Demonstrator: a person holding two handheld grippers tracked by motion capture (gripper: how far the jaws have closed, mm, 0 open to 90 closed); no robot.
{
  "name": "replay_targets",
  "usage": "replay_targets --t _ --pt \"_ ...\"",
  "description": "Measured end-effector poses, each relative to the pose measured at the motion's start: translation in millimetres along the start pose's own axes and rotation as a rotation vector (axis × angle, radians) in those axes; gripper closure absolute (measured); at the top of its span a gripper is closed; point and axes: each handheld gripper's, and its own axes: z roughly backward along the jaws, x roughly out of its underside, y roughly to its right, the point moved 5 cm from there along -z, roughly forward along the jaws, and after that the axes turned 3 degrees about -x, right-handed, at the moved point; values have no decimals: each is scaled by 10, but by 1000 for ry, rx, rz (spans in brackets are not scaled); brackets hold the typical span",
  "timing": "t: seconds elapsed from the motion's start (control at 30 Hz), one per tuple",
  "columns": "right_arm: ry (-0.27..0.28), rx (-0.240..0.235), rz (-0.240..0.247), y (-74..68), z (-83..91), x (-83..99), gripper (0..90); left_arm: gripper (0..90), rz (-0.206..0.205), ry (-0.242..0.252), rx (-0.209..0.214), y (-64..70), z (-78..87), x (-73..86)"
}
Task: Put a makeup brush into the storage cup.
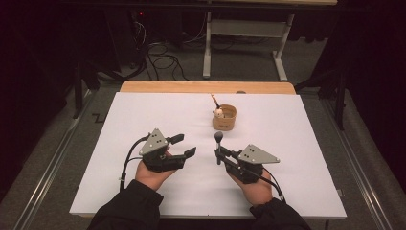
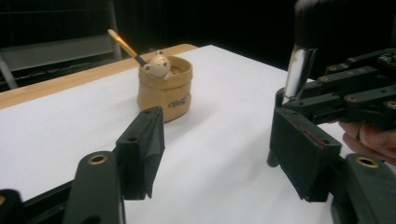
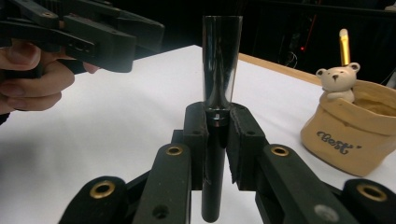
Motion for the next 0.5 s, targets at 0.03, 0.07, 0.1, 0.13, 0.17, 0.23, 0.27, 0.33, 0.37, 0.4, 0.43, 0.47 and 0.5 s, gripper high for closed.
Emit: replay_targets --t 0.03,0.07,0.1,0.13,0.17,0.23,0.27,0.33,0.37,0.4,0.43,0.47,0.5 --pt "1 2 -1 9 8 -4 805 327 0 2 -8 -16 12 4" --pt "4 3 -1 19 15 -9 805 313 -1 1 -18 -32 25 11" --pt "6 4 0 29 24 -13 805 295 -3 1 -28 -49 37 18" --pt "11 11 -3 49 41 -21 805 263 -4 0 -39 -67 50 27" --pt "13 12 -4 58 50 -26 805 247 -4 -1 -48 -84 61 37" --pt "15 16 -3 68 58 -30 805 235 -3 -2 -59 -115 88 57" --pt "18 21 -4 87 74 -37 805 207 -4 -3 -72 -144 116 74" --pt "21 25 -5 104 88 -42 805 182 -3 -3 -76 -157 130 81" --pt "21 25 -5 104 88 -42 805 182 -2 -4 -80 -169 143 89" --pt "21 28 -5 111 95 -44 805 171 -3 -5 -84 -182 156 98" --pt "23 32 -4 120 101 -47 805 165 -4 -6 -86 -194 167 107" --pt "25 34 -3 136 116 -52 805 153 -4 -5 -90 -205 177 117" --pt "25 34 -3 136 116 -52 805 153 -5 -5 -95 -213 186 127"
